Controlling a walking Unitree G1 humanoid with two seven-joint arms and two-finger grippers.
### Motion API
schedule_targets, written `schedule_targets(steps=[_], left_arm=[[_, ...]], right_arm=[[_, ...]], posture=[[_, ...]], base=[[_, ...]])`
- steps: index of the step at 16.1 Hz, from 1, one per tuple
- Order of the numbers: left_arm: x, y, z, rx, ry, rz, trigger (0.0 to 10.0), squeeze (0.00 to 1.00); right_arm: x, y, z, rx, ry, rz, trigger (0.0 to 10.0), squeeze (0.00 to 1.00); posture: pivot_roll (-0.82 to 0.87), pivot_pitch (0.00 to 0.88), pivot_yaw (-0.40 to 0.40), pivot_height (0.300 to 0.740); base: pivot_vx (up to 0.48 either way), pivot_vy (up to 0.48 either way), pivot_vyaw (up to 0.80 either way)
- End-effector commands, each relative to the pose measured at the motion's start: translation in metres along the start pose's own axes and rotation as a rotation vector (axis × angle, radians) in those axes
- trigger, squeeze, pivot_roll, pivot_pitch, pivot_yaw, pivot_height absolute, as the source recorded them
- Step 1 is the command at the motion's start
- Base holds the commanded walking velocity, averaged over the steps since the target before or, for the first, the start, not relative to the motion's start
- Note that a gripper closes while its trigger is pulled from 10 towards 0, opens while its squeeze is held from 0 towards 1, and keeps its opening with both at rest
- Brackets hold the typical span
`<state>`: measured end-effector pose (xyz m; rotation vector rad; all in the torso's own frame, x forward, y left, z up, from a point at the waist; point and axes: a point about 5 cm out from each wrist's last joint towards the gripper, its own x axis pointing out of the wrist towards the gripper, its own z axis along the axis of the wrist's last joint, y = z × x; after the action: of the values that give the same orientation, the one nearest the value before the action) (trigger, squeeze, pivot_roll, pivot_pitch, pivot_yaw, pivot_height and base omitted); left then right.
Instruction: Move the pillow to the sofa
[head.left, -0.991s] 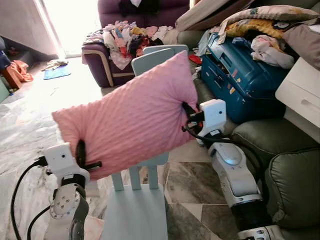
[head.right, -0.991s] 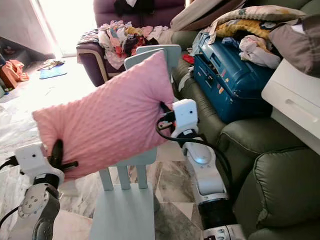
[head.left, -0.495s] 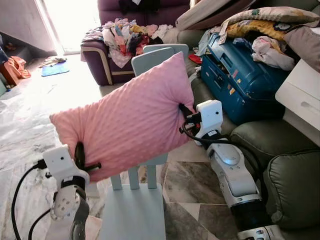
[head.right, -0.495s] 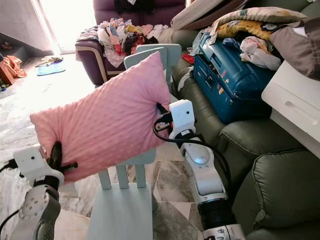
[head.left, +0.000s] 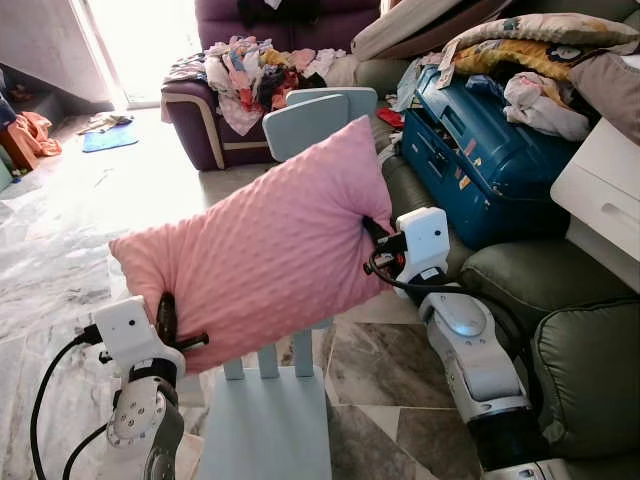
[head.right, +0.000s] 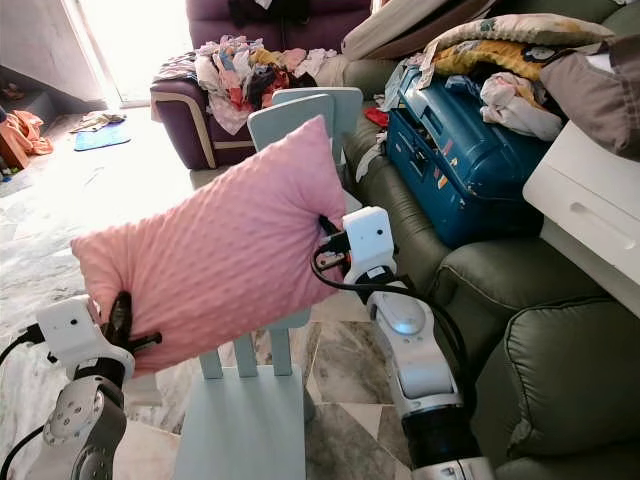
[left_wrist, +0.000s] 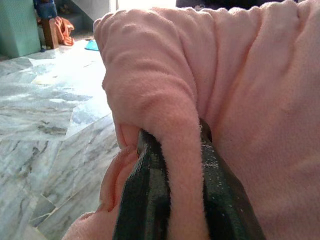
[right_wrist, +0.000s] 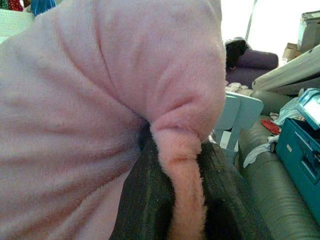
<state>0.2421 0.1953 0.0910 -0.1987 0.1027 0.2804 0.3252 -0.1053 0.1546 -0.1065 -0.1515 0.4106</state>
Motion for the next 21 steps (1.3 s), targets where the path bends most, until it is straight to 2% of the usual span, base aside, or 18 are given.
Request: schedule_targets(steps=[1,21], left_arm=[[-0.0012,0.0032,0.0055,0.004,-0.016,0.012,10.0,0.0],[-0.0024,0.0033,0.0022,-0.013,0.016,0.012,10.0,0.0]], right_arm=[[0.0014,-0.0023,0.0109,-0.016,-0.037,-0.01,10.0,0.0],[0.0012,-0.0015,0.0115,-0.007,-0.025,-0.012,10.0,0.0]], posture=[[-0.15,0.0,0.044,0.74],[-0.15,0.0,0.048,0.74]], base=[[-0.255,0.0,0.0],[-0.282,0.0,0.0]])
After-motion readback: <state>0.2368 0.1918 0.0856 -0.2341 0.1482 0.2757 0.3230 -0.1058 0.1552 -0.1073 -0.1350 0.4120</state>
